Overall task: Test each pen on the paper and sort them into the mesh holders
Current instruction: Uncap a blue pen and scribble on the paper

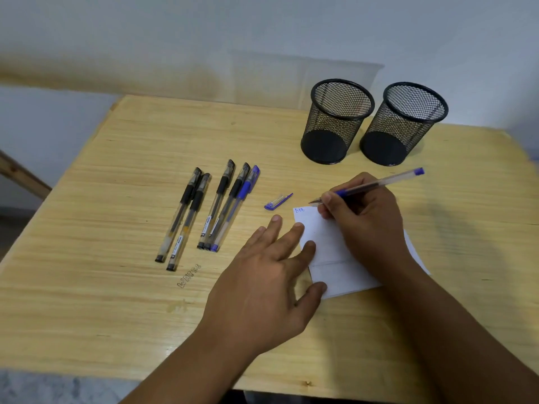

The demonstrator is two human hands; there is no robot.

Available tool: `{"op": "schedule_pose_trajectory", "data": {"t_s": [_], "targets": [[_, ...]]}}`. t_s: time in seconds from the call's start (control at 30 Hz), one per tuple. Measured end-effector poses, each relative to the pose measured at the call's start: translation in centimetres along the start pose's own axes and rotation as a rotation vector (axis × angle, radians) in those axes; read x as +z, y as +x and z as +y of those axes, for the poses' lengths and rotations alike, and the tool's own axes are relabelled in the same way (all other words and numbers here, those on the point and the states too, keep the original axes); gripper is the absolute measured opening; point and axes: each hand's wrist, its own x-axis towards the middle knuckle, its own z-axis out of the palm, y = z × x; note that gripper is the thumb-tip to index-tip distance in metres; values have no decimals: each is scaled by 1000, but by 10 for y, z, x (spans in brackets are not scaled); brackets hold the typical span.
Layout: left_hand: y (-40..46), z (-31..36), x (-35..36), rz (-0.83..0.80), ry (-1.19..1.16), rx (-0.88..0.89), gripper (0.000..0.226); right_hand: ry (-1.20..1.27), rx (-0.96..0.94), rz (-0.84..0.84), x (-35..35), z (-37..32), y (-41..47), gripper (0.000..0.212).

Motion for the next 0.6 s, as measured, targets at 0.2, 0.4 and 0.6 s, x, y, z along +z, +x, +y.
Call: {"op": "schedule_pose_trajectory", "data": {"t_s": [0.2, 0.4, 0.6], "targets": [[-1, 1, -3, 0, 15, 9, 57, 176, 152, 104, -8, 0, 5, 16], [2, 2, -12, -46, -38, -2, 60, 335, 278, 167, -16, -4, -1, 4], [3, 7, -17, -90, -51, -19, 59, 307, 277, 162, -26, -5, -12, 5]]}}
